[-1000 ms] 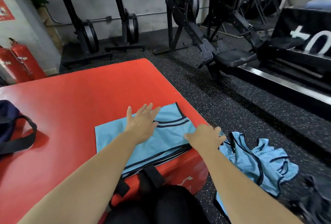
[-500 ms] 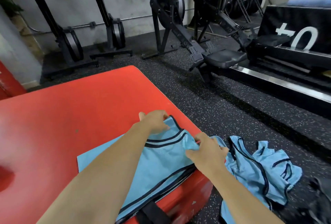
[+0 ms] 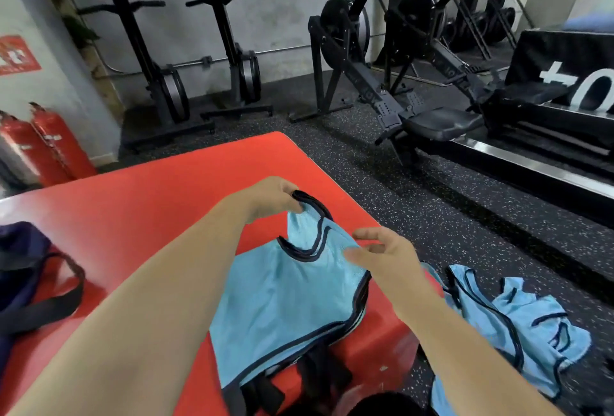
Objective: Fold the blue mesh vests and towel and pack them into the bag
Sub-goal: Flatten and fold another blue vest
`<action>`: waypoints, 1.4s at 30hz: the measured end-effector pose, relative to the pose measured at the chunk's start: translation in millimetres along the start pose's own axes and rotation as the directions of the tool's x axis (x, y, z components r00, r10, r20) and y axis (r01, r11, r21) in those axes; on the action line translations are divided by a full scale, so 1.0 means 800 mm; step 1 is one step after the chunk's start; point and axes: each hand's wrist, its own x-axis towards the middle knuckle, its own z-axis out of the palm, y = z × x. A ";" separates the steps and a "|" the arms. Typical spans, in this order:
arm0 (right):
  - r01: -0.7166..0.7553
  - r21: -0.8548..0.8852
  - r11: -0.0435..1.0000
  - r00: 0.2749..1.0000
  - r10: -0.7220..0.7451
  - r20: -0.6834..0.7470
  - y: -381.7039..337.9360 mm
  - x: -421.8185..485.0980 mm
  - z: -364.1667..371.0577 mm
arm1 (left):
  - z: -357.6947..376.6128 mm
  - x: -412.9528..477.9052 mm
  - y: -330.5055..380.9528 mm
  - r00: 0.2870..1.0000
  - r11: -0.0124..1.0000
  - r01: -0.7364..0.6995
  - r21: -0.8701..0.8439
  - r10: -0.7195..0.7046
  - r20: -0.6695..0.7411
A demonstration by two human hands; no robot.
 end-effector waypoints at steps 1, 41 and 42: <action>0.001 -0.025 1.000 1.000 -0.001 0.018 -0.004 -0.009 0.016 | -0.011 -0.016 -0.006 1.000 1.000 0.005 0.006 -0.005 -0.021; 0.266 -0.492 0.829 0.964 -0.234 0.126 0.039 -0.084 0.157 | -0.006 -0.134 -0.160 0.936 0.950 0.141 0.279 -0.036 -0.351; 0.316 -0.552 0.771 0.944 -0.314 0.102 0.046 -0.077 0.148 | 0.000 -0.141 -0.148 0.930 0.936 0.114 0.332 0.017 -0.367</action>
